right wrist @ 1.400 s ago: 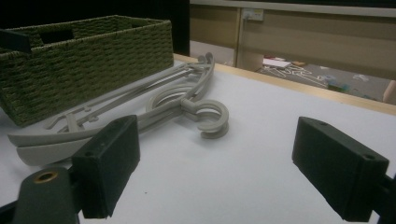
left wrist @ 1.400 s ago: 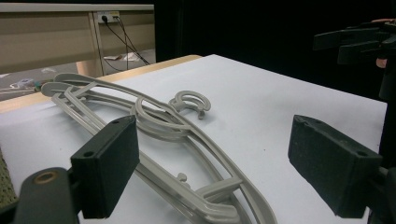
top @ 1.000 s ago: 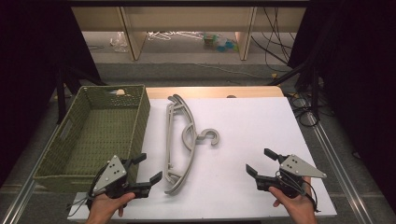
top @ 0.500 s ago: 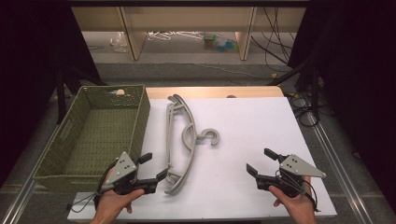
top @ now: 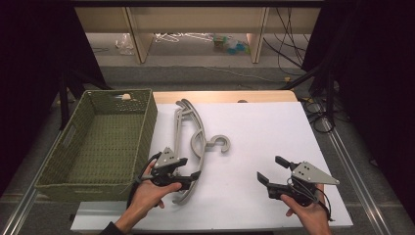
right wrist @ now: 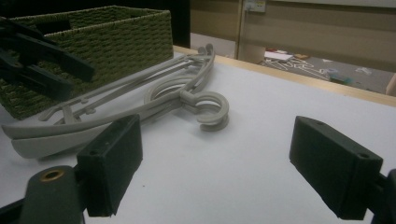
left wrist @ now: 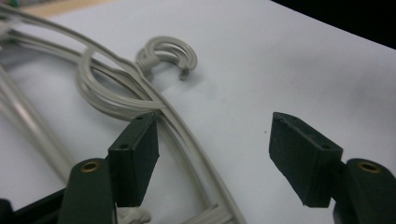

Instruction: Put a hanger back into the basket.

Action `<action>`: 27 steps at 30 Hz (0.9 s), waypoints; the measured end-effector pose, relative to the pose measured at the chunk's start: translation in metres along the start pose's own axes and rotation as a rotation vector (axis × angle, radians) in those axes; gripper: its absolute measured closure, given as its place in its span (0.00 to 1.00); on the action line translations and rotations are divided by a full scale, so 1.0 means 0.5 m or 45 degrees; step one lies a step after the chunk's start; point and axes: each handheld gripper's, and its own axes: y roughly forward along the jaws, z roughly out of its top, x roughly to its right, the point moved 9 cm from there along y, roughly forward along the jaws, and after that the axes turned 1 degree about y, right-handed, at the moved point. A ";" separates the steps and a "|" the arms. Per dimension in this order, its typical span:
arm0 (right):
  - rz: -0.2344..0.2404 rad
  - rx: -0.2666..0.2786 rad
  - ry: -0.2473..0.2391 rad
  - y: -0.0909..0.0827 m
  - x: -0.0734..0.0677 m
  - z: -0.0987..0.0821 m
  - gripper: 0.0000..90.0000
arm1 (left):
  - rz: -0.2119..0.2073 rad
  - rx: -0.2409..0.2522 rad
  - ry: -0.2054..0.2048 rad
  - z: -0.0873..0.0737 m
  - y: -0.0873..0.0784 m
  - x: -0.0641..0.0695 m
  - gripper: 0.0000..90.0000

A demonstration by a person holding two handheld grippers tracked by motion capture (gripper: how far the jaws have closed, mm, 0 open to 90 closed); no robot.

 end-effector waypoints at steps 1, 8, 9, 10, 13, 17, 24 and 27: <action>0.001 -0.004 0.006 0.000 -0.001 0.000 0.20 | -0.009 -0.018 -0.021 0.001 0.009 0.002 0.37; 0.010 -0.004 0.005 0.002 -0.002 -0.001 0.21 | -0.016 -0.154 -0.022 0.001 0.056 -0.006 0.39; 0.007 -0.007 0.001 0.001 -0.001 -0.001 0.21 | -0.033 -0.177 0.012 0.000 0.062 -0.009 0.39; 0.009 -0.011 0.002 0.001 -0.002 -0.002 0.21 | -0.010 -0.215 0.044 -0.003 0.069 -0.019 0.41; 0.017 -0.016 -0.007 0.003 -0.005 -0.002 0.21 | 0.019 -0.283 0.012 -0.006 0.086 -0.037 0.44; 0.007 -0.014 -0.005 0.006 -0.004 -0.003 0.21 | 0.044 -0.383 0.057 -0.011 0.097 -0.046 0.48; 0.019 -0.027 0.004 0.006 -0.004 -0.006 0.21 | 0.001 -0.426 -0.003 -0.018 0.121 -0.053 0.55; -0.001 -0.027 -0.010 0.005 -0.001 -0.006 0.21 | 0.027 -0.492 0.068 -0.029 0.129 -0.059 0.57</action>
